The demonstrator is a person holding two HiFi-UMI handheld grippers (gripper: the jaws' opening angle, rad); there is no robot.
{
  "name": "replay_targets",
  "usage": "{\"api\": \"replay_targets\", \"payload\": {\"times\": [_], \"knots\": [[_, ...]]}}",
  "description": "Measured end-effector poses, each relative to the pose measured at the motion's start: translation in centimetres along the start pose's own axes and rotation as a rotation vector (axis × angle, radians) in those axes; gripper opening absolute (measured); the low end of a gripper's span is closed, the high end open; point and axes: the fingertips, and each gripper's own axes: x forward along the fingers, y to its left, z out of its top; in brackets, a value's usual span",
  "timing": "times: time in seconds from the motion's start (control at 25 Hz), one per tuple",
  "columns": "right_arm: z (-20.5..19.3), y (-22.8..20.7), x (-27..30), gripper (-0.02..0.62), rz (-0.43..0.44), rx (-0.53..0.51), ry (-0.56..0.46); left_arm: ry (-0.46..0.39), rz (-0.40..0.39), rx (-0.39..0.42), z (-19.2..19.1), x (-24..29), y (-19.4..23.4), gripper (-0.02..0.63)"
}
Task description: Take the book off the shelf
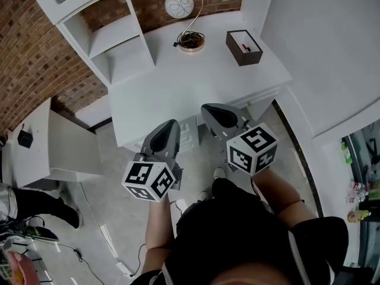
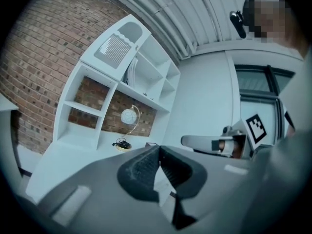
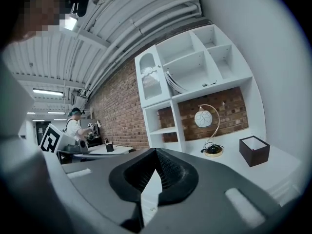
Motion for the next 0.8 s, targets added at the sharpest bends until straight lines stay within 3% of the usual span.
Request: {"api": "replay_targets", "payload": {"times": [0.4,0.8], "knots": [[2.9,-7.2,2.2,-0.002,0.069,-0.011,-0.025,-0.020,0.020,0.036,2.1,8.3,-1.2,0.006],[4.3,-11.3,4.0,-0.002,0.117,-0.032,-0.038,-0.046,0.106,0.029,3.2,12.1,-0.1,0.006]]}}
